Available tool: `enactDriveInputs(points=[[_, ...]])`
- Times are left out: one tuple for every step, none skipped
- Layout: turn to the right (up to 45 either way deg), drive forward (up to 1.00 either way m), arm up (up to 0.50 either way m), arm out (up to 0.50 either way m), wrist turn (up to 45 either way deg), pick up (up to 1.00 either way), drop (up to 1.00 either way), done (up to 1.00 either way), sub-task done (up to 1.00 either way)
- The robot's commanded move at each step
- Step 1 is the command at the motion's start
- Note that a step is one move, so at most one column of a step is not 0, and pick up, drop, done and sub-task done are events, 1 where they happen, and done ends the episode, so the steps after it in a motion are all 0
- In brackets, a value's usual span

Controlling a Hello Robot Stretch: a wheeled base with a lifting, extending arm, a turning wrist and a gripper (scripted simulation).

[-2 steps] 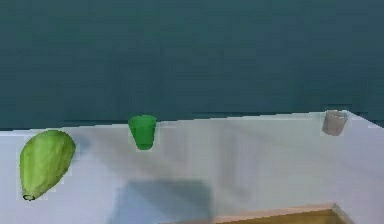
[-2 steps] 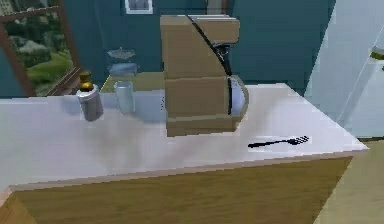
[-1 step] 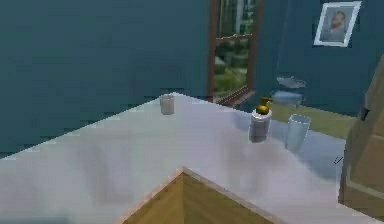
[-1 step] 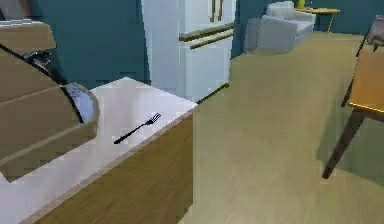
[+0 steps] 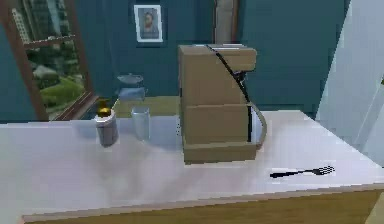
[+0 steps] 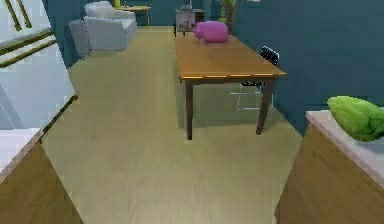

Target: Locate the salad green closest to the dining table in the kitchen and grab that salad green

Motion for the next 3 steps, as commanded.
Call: enactDriveInputs(points=[[45.0,0.00,0.00,0.00,0.0,0.00,0.00,0.00,0.00],[39.0,0.00,0.00,0.00,0.0,0.00,0.00,0.00,0.00],[0.0,0.30,0.00,0.00,0.0,0.00,0.00,0.00,0.00]])
